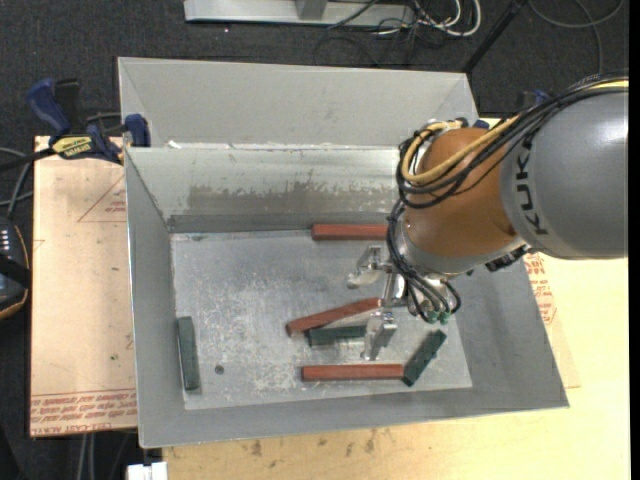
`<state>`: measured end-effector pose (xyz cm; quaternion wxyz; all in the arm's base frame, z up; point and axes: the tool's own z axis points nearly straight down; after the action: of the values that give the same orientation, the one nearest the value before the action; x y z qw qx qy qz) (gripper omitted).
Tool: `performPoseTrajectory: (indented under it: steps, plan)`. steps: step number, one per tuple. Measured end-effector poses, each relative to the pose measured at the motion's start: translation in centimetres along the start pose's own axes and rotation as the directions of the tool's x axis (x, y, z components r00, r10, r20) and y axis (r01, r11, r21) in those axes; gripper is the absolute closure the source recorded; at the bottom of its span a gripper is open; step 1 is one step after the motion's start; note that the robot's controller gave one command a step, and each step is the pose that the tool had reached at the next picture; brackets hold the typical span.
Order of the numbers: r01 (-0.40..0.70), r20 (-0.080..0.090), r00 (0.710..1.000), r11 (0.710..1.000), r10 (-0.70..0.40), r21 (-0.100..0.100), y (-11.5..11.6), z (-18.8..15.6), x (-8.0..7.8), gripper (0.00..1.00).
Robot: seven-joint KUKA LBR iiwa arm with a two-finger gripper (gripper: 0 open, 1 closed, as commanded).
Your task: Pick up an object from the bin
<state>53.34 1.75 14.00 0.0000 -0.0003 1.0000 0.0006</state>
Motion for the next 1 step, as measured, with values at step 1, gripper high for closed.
performPoseTrajectory:
  steps: [1]
  plan:
    - [0.0, 0.0, 1.0, 1.0, 0.0, 0.0, -0.01, 0.0, 0.0, 0.0]
